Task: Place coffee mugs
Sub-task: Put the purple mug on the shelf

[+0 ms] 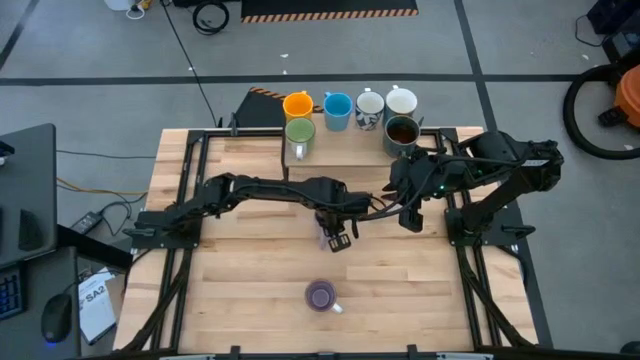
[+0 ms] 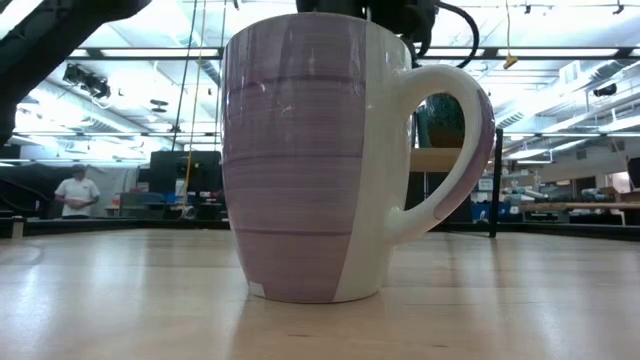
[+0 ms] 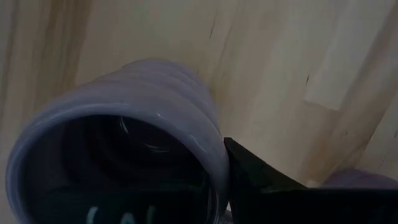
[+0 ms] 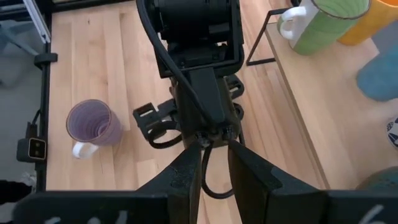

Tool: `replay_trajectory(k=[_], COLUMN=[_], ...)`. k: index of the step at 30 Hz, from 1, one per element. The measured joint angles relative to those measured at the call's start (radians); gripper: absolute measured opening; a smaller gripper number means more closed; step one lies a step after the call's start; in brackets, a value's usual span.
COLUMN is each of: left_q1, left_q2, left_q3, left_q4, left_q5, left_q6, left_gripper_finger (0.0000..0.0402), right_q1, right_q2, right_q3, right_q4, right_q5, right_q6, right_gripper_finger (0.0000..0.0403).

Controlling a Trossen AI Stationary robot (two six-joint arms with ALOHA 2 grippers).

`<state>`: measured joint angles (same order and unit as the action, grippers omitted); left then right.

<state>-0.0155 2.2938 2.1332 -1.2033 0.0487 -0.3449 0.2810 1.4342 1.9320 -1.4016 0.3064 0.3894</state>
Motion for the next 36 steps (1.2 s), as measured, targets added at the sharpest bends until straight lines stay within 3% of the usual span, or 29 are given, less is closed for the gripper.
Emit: replay_trajectory(k=[14,36], left_q1=[0.012,0.014], left_q2=[0.001,0.032], left_q3=[0.000,0.002], left_q4=[0.027,-0.054], left_q5=[-0.034,0.023], left_q6=[0.045,0.037], left_gripper_finger=[0.0039,0.0041], right_q1=[0.000,0.000], right_q2=[0.000,0.001], right_q3=[0.000,0.000], right_q4=[0.026,0.050], right_q5=[0.015,0.044], right_q6=[0.020,0.031], right_gripper_finger=[0.0085,0.0085])
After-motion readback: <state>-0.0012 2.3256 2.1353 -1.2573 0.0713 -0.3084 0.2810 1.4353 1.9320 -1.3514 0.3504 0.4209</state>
